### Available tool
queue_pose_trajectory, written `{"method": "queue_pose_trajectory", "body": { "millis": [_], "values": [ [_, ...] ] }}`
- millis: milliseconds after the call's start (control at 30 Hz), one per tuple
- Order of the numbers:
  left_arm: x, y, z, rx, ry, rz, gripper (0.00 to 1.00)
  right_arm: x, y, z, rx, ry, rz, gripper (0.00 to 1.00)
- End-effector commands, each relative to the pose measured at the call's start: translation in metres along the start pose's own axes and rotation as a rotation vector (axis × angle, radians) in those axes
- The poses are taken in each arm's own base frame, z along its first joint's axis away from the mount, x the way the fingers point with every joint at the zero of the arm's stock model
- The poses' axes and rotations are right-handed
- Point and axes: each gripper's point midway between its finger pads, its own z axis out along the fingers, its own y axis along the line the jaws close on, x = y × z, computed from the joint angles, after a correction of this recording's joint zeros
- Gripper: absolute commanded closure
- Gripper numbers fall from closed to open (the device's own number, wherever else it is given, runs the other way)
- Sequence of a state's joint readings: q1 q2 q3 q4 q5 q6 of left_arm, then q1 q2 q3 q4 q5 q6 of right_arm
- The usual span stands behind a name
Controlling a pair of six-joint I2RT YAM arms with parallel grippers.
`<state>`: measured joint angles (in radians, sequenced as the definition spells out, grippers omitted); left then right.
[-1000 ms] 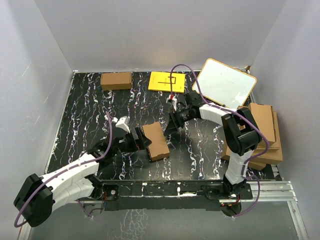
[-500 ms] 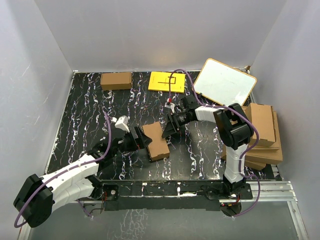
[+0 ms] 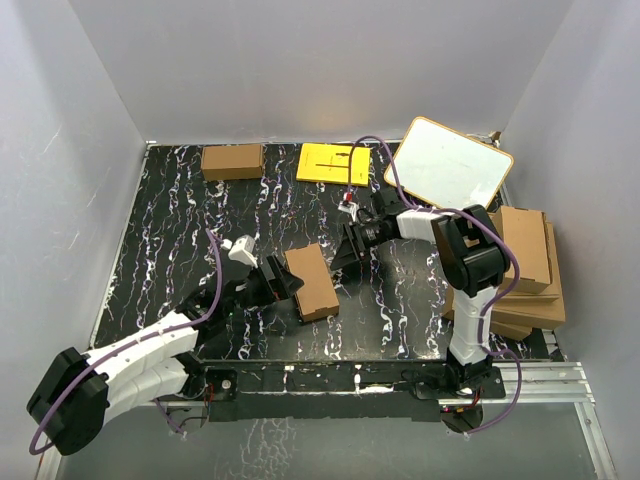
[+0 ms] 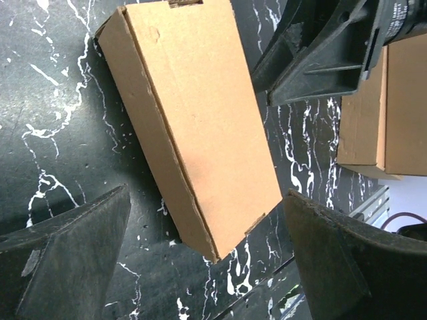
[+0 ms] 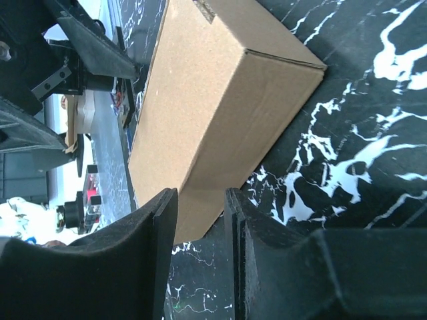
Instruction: Fold the paper box
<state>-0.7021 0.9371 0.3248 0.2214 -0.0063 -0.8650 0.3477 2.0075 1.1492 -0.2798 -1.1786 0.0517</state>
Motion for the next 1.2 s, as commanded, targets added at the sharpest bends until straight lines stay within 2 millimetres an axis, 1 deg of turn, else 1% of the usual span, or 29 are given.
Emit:
{"method": "queue_pose_trajectory", "body": {
  "millis": [0,133,233,267,333,400,500,667,800,900,1033,1167],
  "values": [
    [-0.006,-0.01,0.001,0.047,-0.028,-0.026,0.05,-0.004,-0.004,-0.005,-0.021,-0.026,-0.01,0.62],
    [-0.005,-0.01,0.002,0.053,-0.026,-0.042,0.05,-0.004,-0.01,-0.01,-0.013,-0.035,0.001,0.62],
    [-0.005,-0.009,0.001,0.051,-0.029,-0.049,0.05,-0.006,0.002,-0.012,-0.067,-0.037,-0.019,0.6],
    [-0.005,-0.008,0.0,0.049,-0.032,-0.052,0.05,-0.008,0.009,-0.014,-0.091,-0.039,-0.032,0.58],
    [-0.004,-0.006,0.0,0.046,-0.039,-0.058,0.05,-0.011,0.016,-0.013,-0.099,-0.042,-0.057,0.53],
    [-0.004,-0.004,0.0,0.048,-0.046,-0.064,0.05,-0.009,0.016,-0.007,-0.087,-0.031,-0.065,0.49],
    [-0.003,-0.005,0.002,0.055,-0.045,-0.072,0.05,-0.004,0.008,0.003,-0.066,-0.009,-0.04,0.47],
    [0.0,-0.002,0.003,0.047,-0.036,-0.081,0.05,-0.002,0.001,0.007,-0.045,0.004,-0.019,0.47],
    [0.003,0.001,0.005,0.045,-0.031,-0.088,0.05,0.004,-0.004,0.012,-0.033,0.019,0.002,0.52],
    [0.004,0.002,0.006,0.041,-0.027,-0.093,0.05,0.004,-0.007,0.012,-0.025,0.02,0.012,0.55],
    [0.006,0.004,0.006,0.037,-0.023,-0.106,0.05,0.006,-0.014,0.011,-0.007,0.018,0.034,0.58],
    [0.008,0.009,0.006,0.021,-0.023,-0.127,0.05,0.005,-0.024,0.002,0.031,-0.005,0.054,0.6]
  ]
}}
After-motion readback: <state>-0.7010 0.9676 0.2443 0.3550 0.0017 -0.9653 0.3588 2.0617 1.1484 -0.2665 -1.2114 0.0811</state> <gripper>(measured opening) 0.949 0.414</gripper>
